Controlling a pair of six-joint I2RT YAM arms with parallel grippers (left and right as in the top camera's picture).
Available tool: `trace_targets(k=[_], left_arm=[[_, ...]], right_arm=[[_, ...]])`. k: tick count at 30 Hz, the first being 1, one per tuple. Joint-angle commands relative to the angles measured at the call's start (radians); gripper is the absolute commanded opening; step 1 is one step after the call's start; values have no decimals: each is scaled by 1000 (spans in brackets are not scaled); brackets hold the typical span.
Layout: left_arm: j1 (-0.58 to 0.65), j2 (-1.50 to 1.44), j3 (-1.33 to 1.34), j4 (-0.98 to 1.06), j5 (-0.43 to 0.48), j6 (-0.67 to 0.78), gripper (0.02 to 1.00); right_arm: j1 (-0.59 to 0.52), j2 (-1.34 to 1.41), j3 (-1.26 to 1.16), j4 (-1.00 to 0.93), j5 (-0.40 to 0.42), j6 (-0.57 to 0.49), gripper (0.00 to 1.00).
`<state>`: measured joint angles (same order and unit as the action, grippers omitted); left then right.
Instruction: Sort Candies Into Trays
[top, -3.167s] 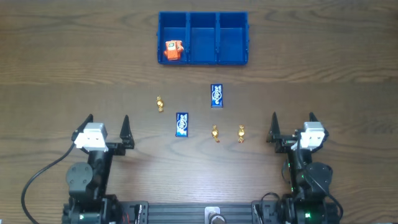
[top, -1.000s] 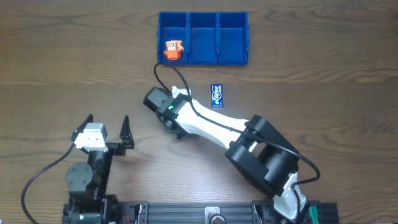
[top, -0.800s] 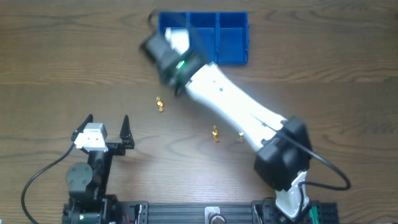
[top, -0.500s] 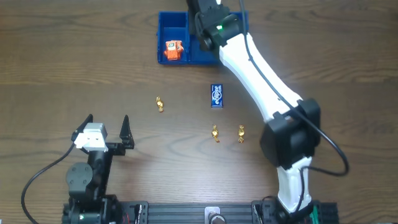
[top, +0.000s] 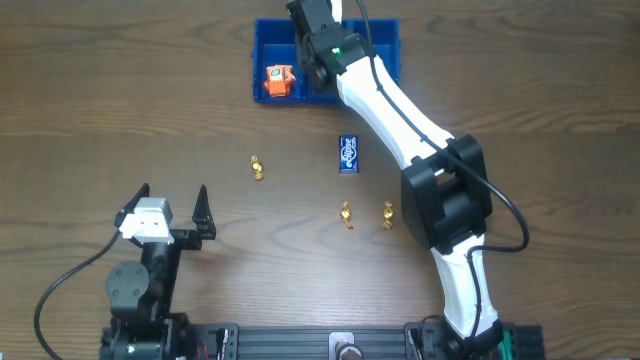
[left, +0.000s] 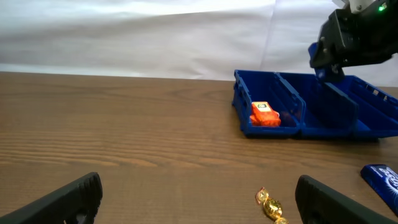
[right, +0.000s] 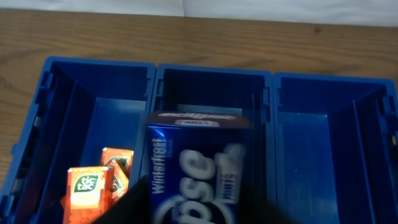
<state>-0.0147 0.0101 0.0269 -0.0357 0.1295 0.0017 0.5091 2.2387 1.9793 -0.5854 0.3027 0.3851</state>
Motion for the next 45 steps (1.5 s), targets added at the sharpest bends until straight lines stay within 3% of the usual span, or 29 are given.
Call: trace_targets(k=[1, 5, 9, 11, 15, 24, 27, 30, 31, 32, 33, 36, 39, 43, 45], left_arm=[[5, -5, -22, -28, 21, 14, 998], [5, -5, -22, -28, 20, 14, 998], [5, -5, -22, -28, 21, 14, 998], [5, -5, -22, -28, 21, 14, 996], [5, -5, -22, -28, 21, 14, 998], [5, -5, -22, -28, 21, 14, 998], [5, -5, -22, -28, 21, 14, 998], [5, -5, -22, -28, 21, 14, 998], [5, -5, -22, -28, 21, 14, 998], [5, -5, -22, -28, 21, 14, 998], [5, -5, -22, -28, 21, 14, 998], [5, -5, -22, -28, 21, 14, 998], [5, -5, -22, -28, 21, 14, 996], [5, -5, -22, -28, 21, 14, 998], [5, -5, -22, -28, 21, 14, 998]], right_arm=[[-7, 7, 3, 2, -2, 7, 886], [-5, -106, -55, -25, -20, -1, 976], [14, -432, -465, 29, -53, 34, 993], [49, -552, -706, -2, -107, 148, 998], [61, -462, -808, -26, -175, 219, 993], [65, -318, -808, 37, -173, 238, 928], [56, -304, -808, 58, -158, 236, 860], [56, -302, -808, 58, -147, 236, 706], [56, -301, -808, 58, -147, 236, 579], [56, -299, -808, 59, -147, 237, 380], [56, -299, -808, 58, -147, 237, 277], [58, -304, -800, 52, -147, 237, 213], [88, -390, -751, -9, -136, 235, 213], [100, -423, -430, -229, -7, 163, 213], [83, -354, -244, -293, 18, 109, 213]])
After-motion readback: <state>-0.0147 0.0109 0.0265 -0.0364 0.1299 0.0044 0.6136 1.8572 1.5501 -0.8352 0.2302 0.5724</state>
